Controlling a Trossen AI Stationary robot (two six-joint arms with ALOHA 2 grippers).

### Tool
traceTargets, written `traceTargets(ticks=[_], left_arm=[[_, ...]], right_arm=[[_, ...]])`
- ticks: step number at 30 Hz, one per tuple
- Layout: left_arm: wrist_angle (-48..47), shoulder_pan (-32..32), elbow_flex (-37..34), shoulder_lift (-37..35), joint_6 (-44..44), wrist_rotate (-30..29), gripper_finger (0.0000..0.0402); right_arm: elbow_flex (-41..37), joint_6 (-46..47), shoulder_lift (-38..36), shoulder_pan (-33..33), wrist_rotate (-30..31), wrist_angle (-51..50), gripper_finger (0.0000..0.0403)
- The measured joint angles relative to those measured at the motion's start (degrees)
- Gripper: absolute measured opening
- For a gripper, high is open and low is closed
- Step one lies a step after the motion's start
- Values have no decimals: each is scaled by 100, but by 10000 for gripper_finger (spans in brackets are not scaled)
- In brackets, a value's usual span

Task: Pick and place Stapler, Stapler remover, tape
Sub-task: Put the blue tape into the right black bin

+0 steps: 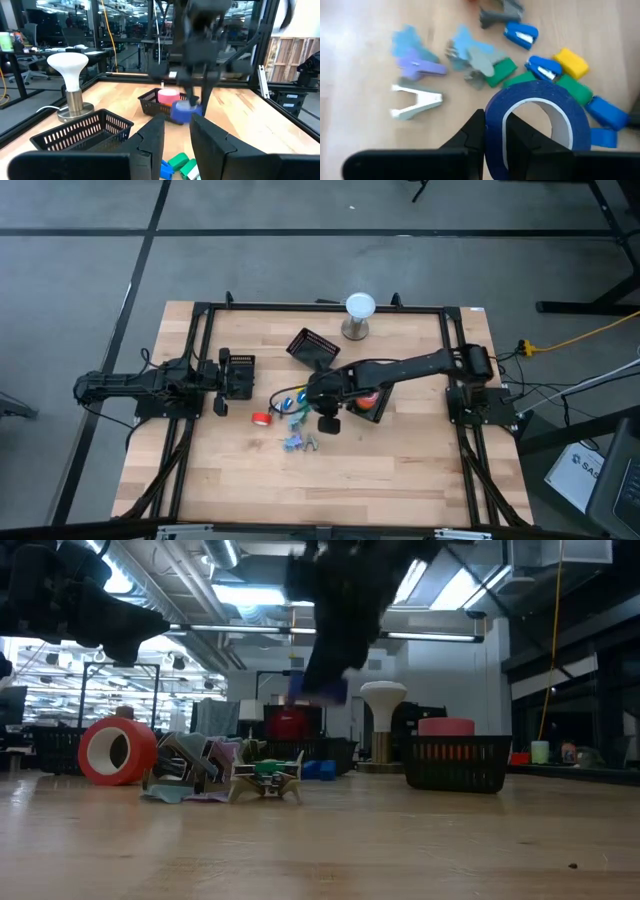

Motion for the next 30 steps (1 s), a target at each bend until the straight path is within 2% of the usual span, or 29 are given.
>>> traceTargets(ticks=[12, 18, 25, 30], left_arm=[[0, -1, 0, 0, 1, 0, 88], [-2, 0, 0, 0, -1, 0, 88], [-1, 0, 0, 0, -1, 0, 88], [-1, -1, 0, -1, 0, 0, 88]], right_arm=[[-18, 120, -1012, 234, 350, -1662, 47], [-18, 305, -1401, 362, 371, -2048, 47], [-18, 551, -1741, 459, 916, -2628, 47], [-378, 565, -2038, 463, 1031, -2414, 47]])
